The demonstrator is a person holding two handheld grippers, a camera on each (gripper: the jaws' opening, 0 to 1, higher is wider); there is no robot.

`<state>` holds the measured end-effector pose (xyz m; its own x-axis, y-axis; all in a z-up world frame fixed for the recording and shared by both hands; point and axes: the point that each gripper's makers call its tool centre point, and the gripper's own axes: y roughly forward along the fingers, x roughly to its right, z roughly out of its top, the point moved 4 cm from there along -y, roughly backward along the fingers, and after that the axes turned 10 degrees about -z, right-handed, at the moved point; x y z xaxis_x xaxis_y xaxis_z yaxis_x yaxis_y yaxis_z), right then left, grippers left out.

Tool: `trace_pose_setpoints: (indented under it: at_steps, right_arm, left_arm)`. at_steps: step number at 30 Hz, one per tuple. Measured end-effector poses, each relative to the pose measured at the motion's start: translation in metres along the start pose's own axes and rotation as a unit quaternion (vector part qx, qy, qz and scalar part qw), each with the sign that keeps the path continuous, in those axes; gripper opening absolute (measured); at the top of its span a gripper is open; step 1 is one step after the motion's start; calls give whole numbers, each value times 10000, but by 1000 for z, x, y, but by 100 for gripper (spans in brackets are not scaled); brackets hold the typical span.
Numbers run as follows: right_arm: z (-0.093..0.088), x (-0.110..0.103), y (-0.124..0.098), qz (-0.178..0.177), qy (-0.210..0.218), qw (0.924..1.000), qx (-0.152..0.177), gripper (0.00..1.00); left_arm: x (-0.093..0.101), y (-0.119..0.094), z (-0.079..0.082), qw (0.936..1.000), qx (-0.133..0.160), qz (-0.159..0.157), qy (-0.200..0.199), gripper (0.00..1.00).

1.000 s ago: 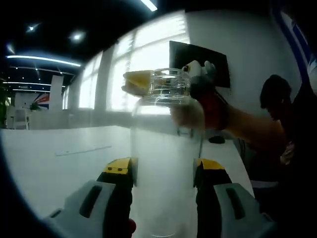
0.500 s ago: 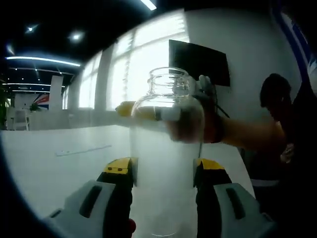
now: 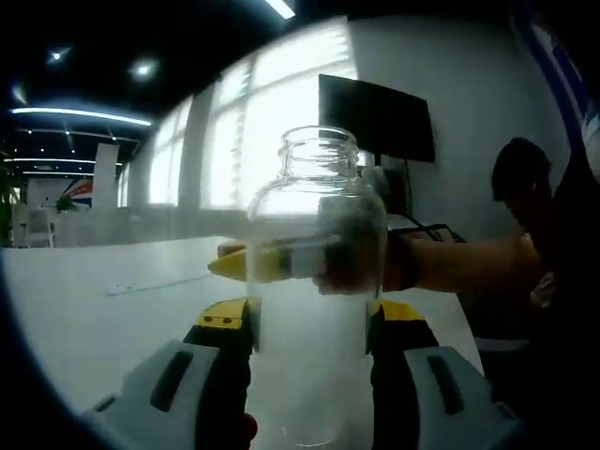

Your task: Open cup lid place lid on tabletop

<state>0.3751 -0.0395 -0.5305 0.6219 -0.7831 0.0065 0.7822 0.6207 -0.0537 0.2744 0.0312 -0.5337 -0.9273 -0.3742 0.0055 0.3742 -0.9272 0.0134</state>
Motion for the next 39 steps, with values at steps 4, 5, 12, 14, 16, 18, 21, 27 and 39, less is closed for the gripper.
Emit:
trace_pose_setpoints:
  at_steps: [4, 5, 12, 14, 16, 18, 21, 27, 39]
  right_arm:
    - [-7, -6, 2, 52, -62, 9999, -68, 32]
    - [-10, -8, 2, 84, -85, 9999, -91, 32]
    - [-26, -13, 3, 163, -97, 9996, -217, 32]
    - [-30, -17, 4, 211, -92, 9994, -260, 32]
    - [-34, -20, 5, 246, -111, 9992, -300, 32]
    - [-38, -24, 6, 286, -140, 9989, -344, 32]
    - [-47, -22, 8, 341, -163, 9984, -432, 32]
    - [-60, -26, 12, 466, -191, 9970, -595, 32]
    - [-81, -29, 17, 718, -456, 9907, -1058, 32]
  left_arm:
    - [-1, 0, 0, 10000, -4, 1, -2, 39]
    - [-1, 0, 0, 10000, -4, 1, -3, 39]
    - [-3, 0, -1, 10000, 12, -6, -19, 39]
    - [-4, 0, -1, 10000, 15, -9, -26, 39]
    - [-7, -1, -1, 10000, 17, -10, -31, 39]
    - [-7, -1, -1, 10000, 16, -11, -33, 39]
    - [-8, -2, -2, 10000, 9, -14, -35, 39]
    - [-4, 0, -2, 10000, -5, -29, -43, 39]
    - [1, 3, -2, 10000, -16, -43, -56, 39]
